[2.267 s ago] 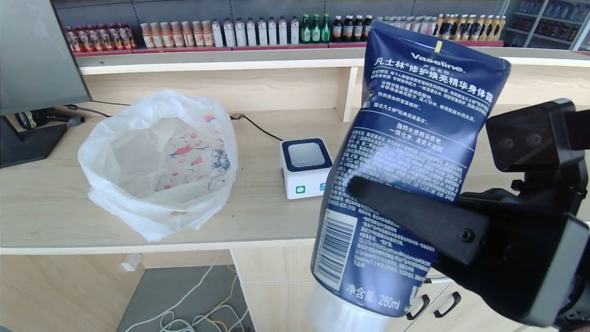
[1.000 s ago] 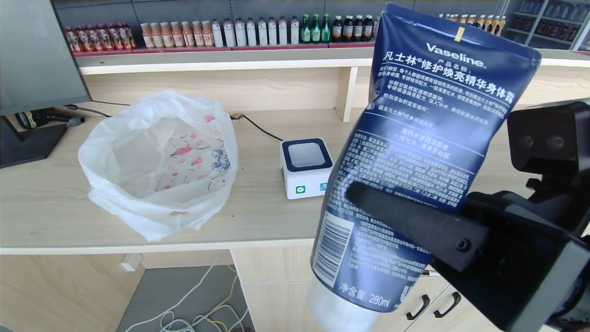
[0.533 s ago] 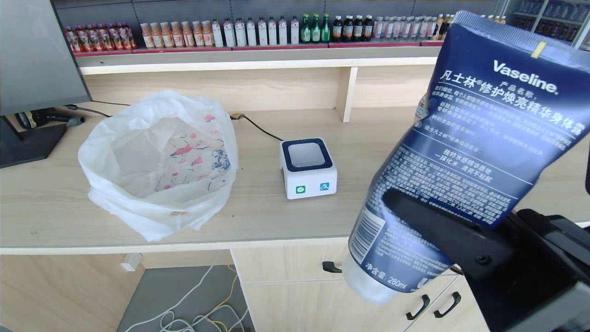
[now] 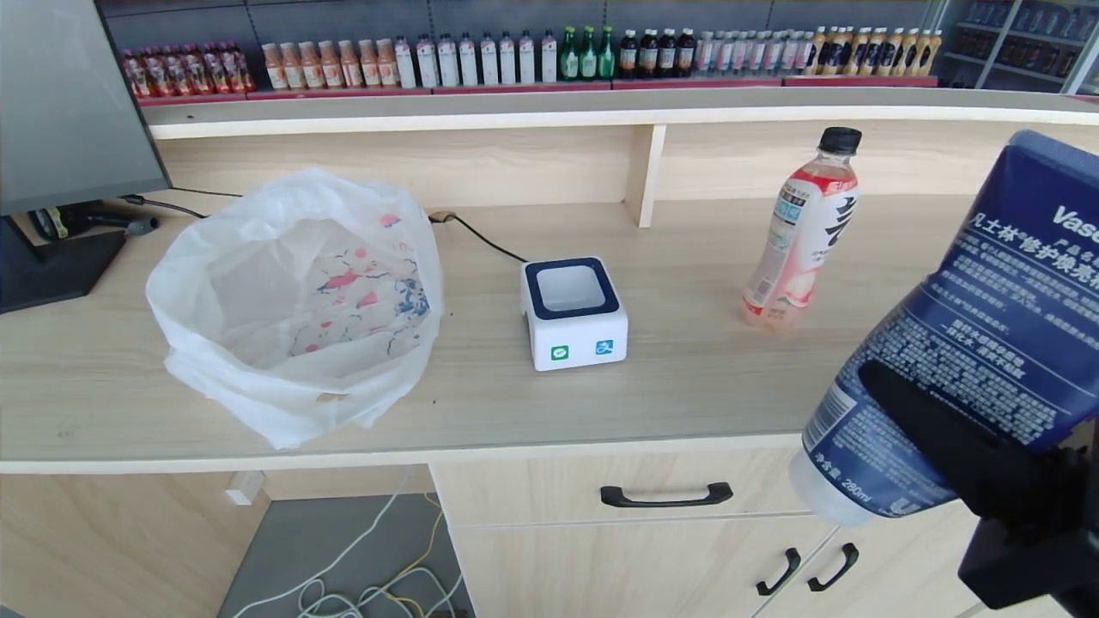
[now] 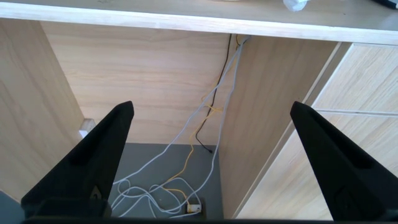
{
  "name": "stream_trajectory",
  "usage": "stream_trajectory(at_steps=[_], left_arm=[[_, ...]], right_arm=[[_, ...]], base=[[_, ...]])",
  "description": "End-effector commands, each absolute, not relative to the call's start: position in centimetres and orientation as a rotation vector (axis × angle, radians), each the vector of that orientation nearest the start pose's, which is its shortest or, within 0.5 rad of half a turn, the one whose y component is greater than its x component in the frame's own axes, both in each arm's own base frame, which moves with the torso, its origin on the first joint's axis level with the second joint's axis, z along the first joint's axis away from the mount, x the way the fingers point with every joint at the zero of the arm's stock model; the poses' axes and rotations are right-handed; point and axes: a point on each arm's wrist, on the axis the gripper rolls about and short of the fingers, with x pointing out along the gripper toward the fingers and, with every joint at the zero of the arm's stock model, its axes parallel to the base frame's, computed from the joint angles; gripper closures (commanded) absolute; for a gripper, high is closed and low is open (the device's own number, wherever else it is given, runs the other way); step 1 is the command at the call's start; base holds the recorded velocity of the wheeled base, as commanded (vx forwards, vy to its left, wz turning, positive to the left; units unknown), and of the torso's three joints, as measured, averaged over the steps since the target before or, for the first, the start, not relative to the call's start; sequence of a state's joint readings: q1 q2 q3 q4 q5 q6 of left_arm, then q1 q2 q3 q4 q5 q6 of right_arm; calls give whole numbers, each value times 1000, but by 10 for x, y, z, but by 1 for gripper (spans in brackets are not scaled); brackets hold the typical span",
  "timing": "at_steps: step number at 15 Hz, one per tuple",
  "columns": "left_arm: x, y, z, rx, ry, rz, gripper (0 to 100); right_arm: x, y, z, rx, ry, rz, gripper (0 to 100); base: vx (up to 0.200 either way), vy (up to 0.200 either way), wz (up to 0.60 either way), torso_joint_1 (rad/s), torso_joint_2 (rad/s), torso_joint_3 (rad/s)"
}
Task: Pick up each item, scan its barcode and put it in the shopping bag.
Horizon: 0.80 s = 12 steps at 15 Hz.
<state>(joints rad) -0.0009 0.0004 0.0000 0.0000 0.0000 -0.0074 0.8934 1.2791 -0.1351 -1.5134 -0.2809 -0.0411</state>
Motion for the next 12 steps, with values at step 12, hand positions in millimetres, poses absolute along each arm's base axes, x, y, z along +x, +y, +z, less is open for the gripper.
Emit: stream_trajectory(at_steps=[12], left_arm=[[-23, 0, 75, 5, 0, -2, 0]], right_arm=[[119, 87, 197, 138, -308, 338, 100]], base=[[-33, 0, 0, 1, 0, 0]])
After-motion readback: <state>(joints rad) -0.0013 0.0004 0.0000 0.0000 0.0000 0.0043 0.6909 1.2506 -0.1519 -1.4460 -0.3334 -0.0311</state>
